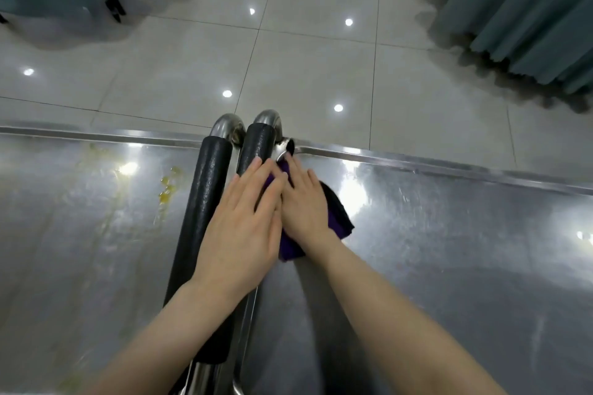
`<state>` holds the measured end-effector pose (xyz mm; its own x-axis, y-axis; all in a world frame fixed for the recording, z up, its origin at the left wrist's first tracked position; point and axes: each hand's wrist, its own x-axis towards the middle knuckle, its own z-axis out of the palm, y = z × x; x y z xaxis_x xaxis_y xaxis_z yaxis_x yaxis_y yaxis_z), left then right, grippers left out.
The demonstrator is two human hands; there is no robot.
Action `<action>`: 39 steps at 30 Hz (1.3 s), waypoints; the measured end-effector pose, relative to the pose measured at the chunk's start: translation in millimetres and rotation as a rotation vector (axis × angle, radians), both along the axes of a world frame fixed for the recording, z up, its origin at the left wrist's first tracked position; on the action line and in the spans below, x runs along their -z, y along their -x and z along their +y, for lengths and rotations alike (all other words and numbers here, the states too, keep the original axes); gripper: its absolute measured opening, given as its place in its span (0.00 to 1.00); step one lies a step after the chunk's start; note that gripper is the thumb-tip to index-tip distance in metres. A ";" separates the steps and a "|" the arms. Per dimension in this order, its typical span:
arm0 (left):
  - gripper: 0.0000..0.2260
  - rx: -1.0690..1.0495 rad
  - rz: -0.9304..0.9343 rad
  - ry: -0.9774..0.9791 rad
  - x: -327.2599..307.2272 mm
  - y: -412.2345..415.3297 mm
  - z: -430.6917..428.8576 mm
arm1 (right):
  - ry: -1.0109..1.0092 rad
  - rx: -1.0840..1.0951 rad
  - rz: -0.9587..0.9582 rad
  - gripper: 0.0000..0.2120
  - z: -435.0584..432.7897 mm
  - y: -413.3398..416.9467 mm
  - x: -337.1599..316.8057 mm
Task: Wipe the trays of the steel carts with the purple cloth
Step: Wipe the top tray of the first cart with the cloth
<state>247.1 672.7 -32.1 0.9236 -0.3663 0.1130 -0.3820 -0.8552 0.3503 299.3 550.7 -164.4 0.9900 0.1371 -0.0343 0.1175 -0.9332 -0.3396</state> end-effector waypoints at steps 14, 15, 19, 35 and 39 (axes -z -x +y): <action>0.20 0.014 -0.018 0.157 -1.0 1.1 4.4 | -0.095 -0.077 -0.047 0.25 21.0 116.4 1.1; 0.20 -0.005 -0.015 0.193 -2.6 3.0 5.0 | -0.089 -0.111 -0.051 0.25 24.5 144.2 2.8; 0.19 -0.045 -0.011 0.184 -6.7 29.4 8.5 | -0.075 -0.227 -0.050 0.26 37.1 225.1 6.4; 0.18 -0.110 0.047 0.022 31.3 232.8 -22.9 | -0.072 -0.389 0.008 0.21 -76.2 334.8 -8.2; 0.17 -0.103 0.192 0.029 61.2 282.5 -59.1 | 0.019 -0.230 -0.070 0.19 -183.5 374.7 -6.2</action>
<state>-35.4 613.6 -93.3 0.9616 -0.2677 -0.0601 -0.2166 -0.8750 0.4329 -75.4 367.2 -158.2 0.9328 0.3592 0.0283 0.3502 -0.8854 -0.3058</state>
